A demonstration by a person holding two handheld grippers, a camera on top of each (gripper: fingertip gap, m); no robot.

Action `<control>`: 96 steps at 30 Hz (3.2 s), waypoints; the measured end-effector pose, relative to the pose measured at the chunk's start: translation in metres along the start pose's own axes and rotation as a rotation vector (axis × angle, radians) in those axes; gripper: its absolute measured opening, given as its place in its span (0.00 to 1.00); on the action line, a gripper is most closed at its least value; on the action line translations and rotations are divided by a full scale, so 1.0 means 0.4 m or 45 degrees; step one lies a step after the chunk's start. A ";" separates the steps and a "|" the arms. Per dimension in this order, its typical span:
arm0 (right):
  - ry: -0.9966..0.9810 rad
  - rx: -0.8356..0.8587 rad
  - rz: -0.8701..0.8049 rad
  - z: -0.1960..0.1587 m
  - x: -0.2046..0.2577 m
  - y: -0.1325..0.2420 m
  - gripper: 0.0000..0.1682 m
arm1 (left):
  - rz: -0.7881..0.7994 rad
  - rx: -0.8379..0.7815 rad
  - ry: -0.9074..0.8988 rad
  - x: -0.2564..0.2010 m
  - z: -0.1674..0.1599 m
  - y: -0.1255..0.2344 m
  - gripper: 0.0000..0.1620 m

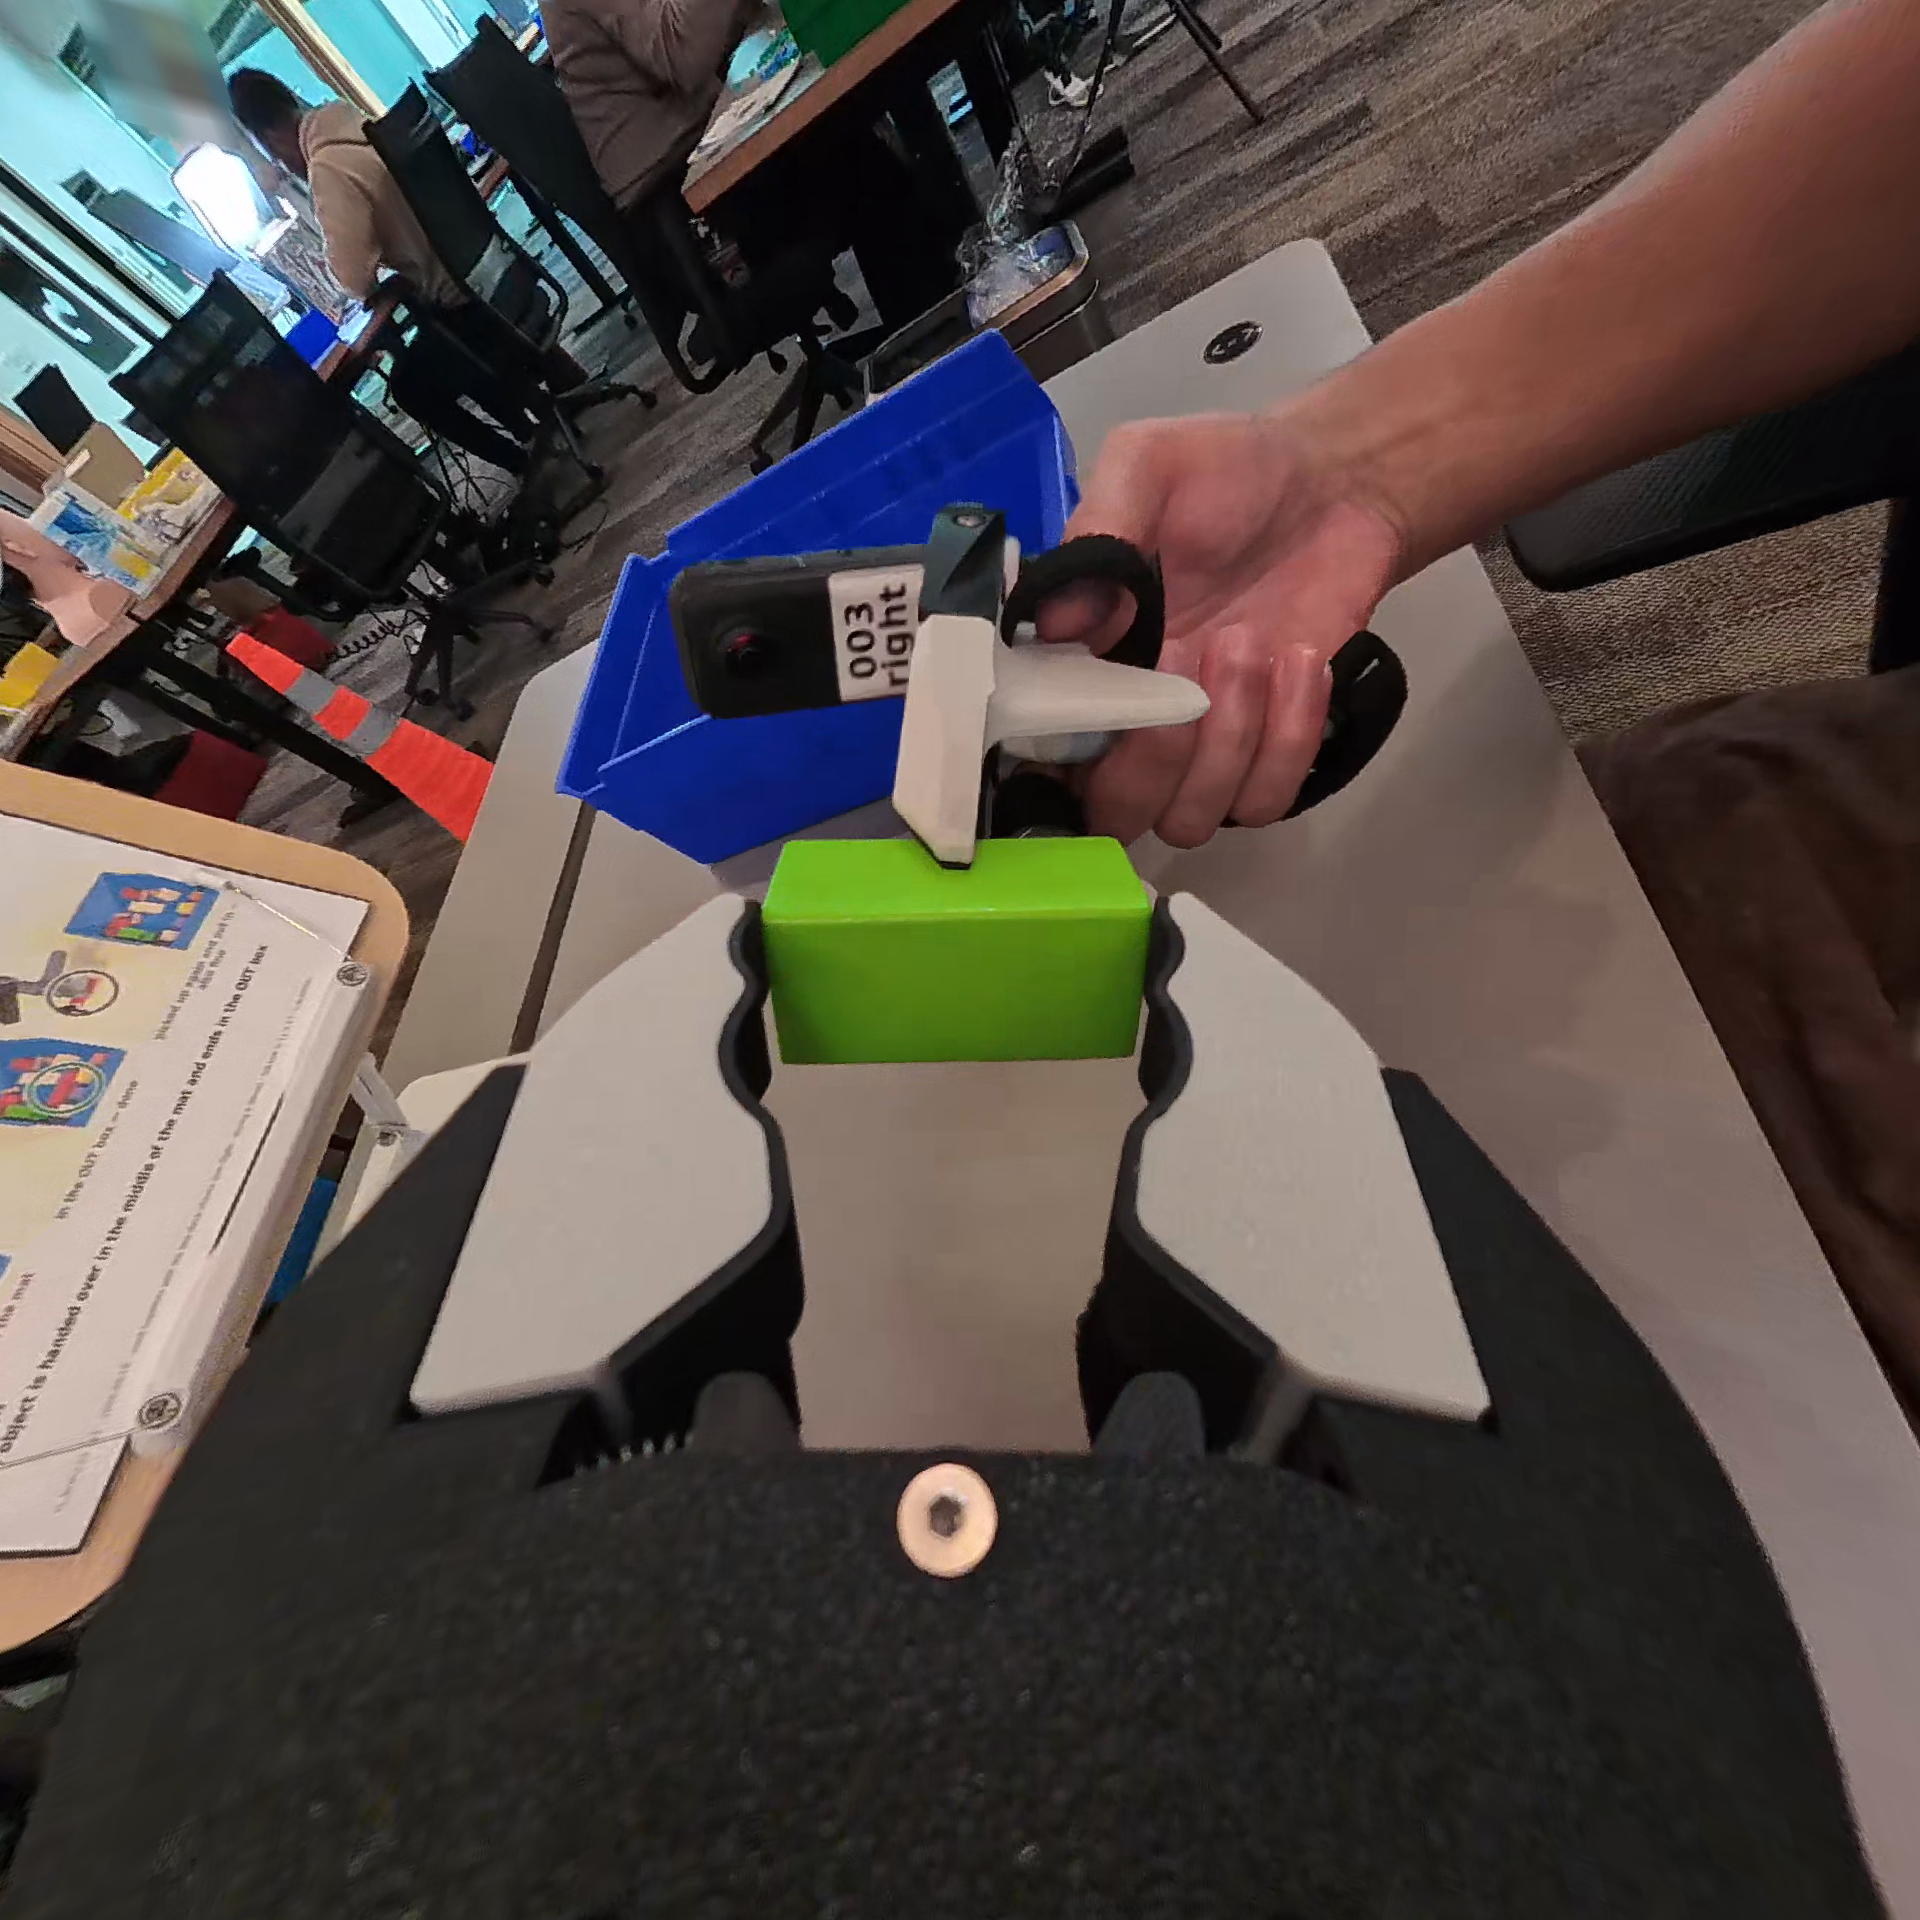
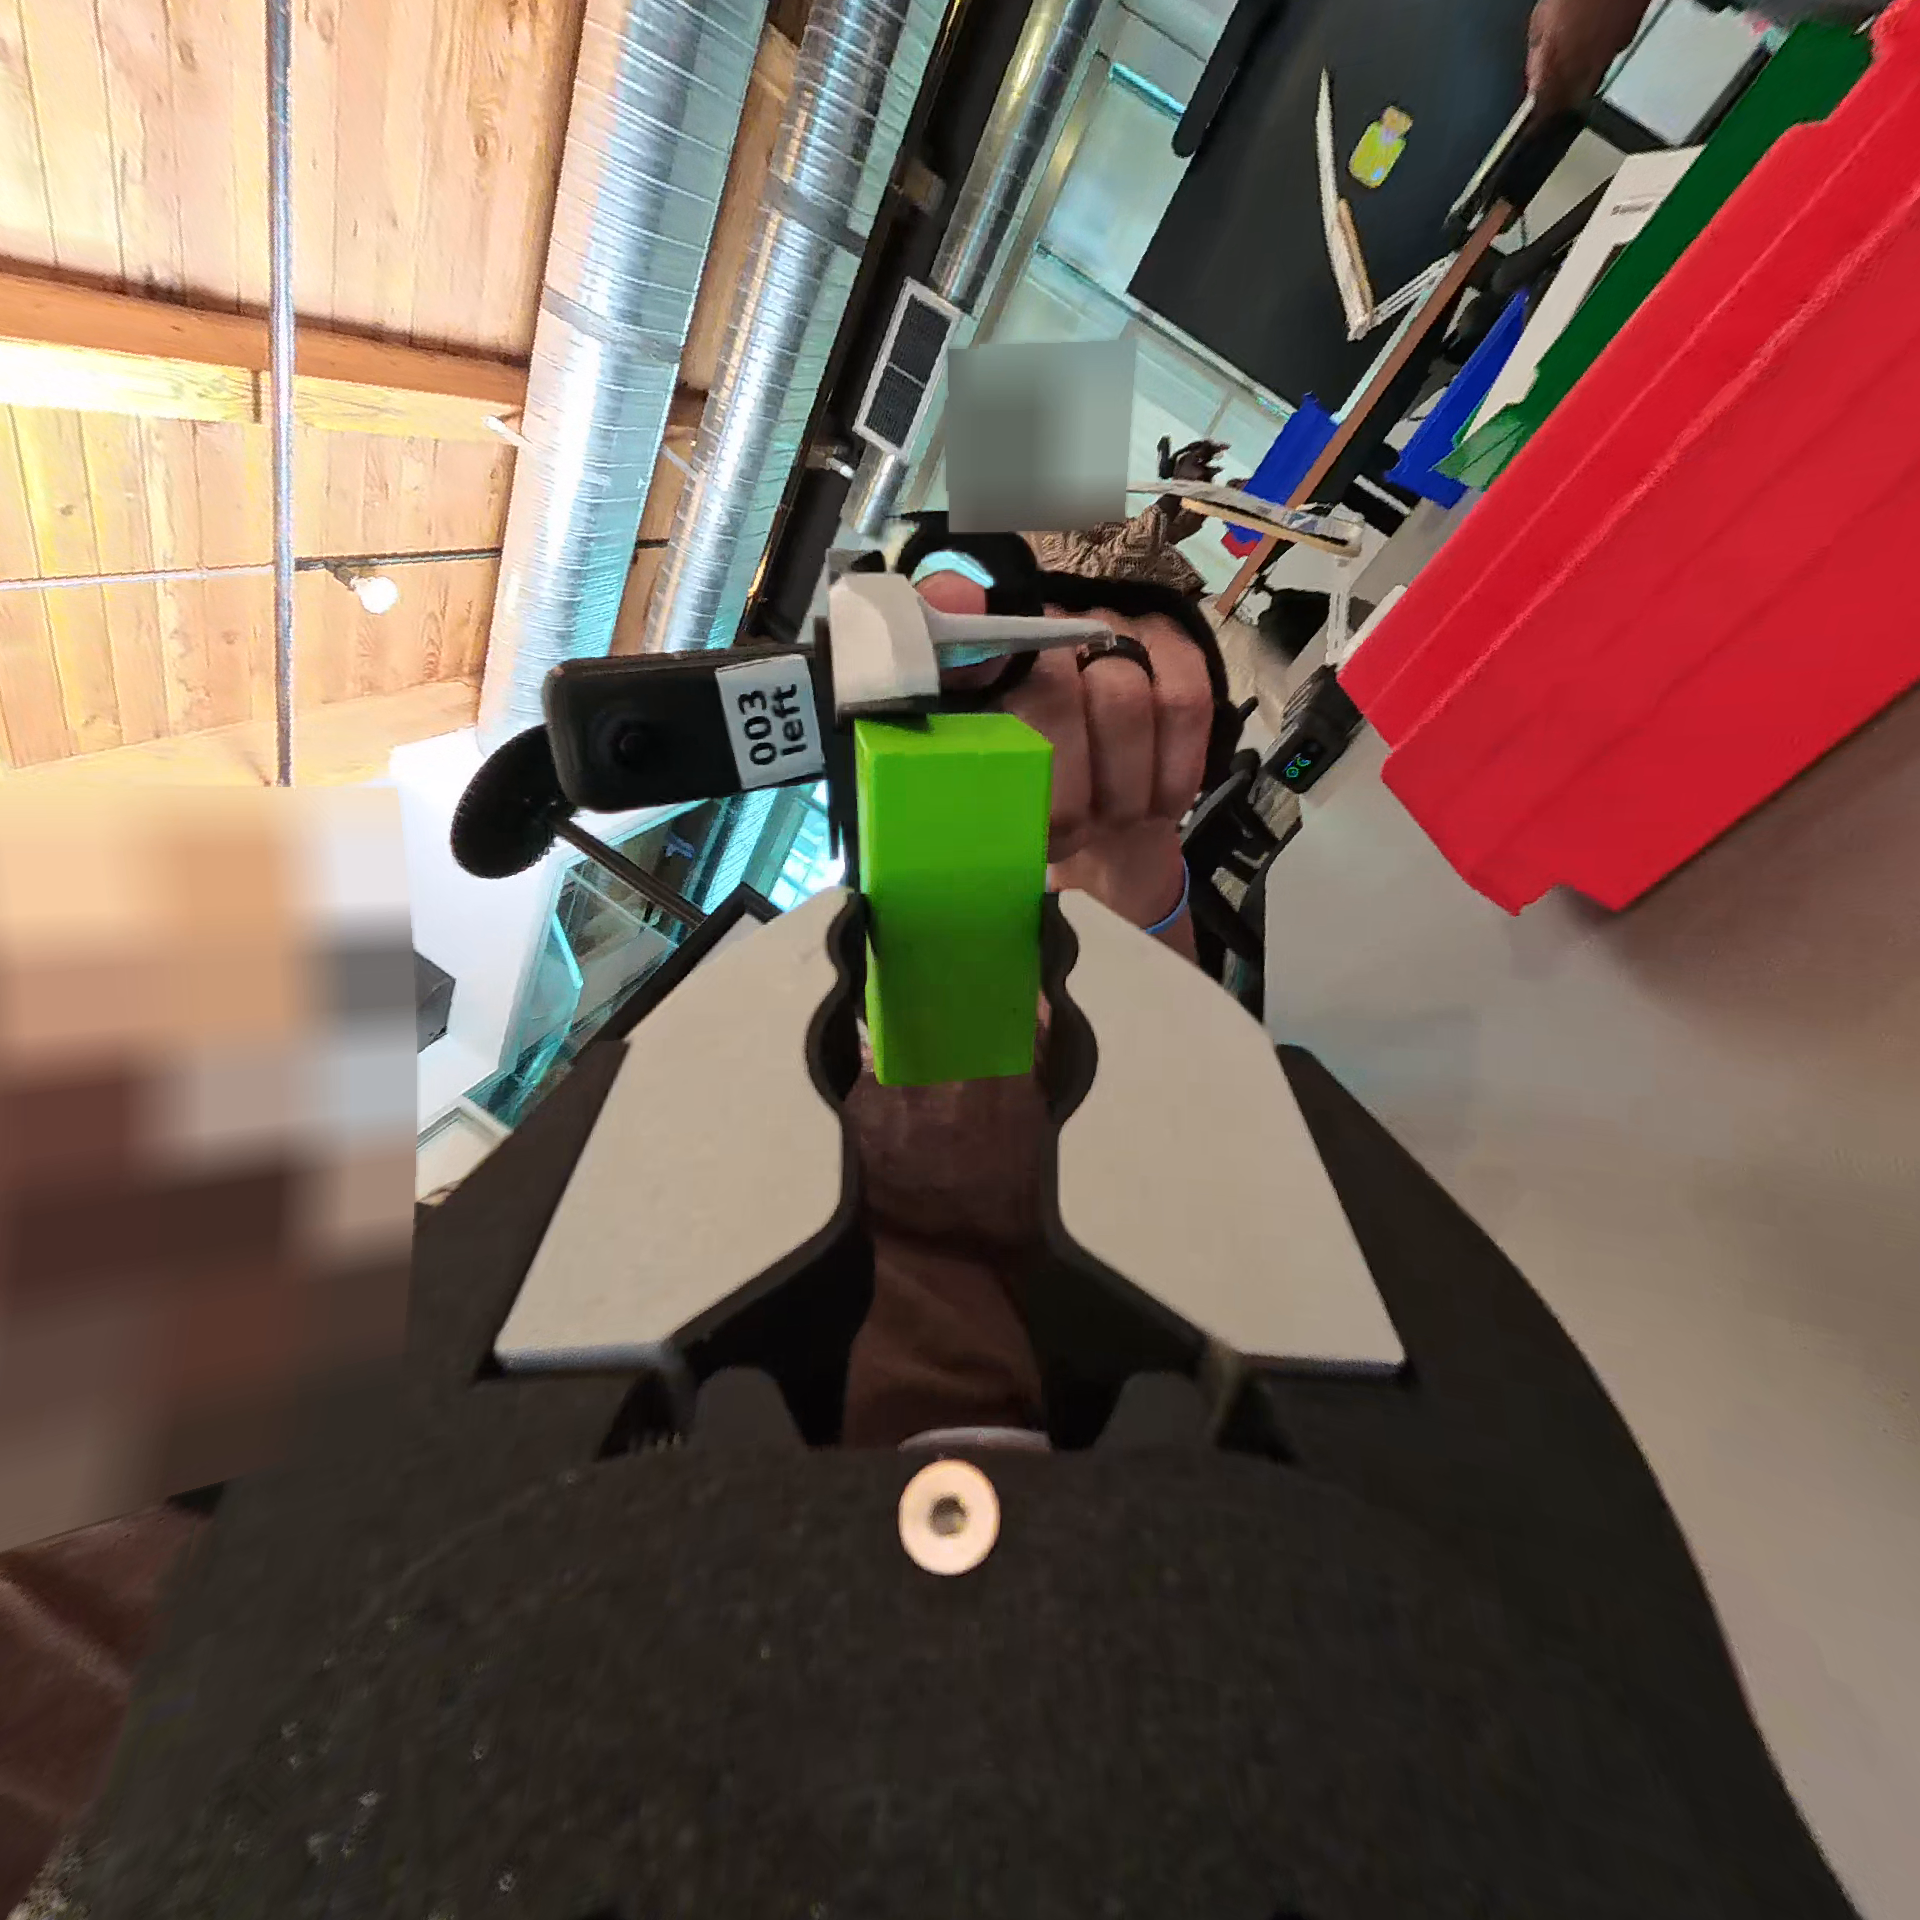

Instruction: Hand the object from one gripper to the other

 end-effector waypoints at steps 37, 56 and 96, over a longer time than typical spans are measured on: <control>0.357 0.637 -2.019 0.409 -0.399 0.640 0.19 | 0.002 -0.324 1.170 -0.366 -0.198 -0.041 0.40; 0.600 1.204 -2.063 0.353 -0.430 0.666 0.19 | -0.041 -0.279 1.126 -0.380 -0.186 -0.050 0.41; 1.115 -0.390 -1.375 -0.233 -0.033 0.351 0.29 | 0.419 0.224 1.107 -0.238 -0.308 0.305 0.39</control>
Point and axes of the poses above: each gripper's, where its closed fingertips meet, y back along the fingers, z out of its top, x = y × z across the jaws, the point moved 4 cm from there along y, back along the fingers, and after that the axes turned 13 degrees about -z, right-handed, at the moved point
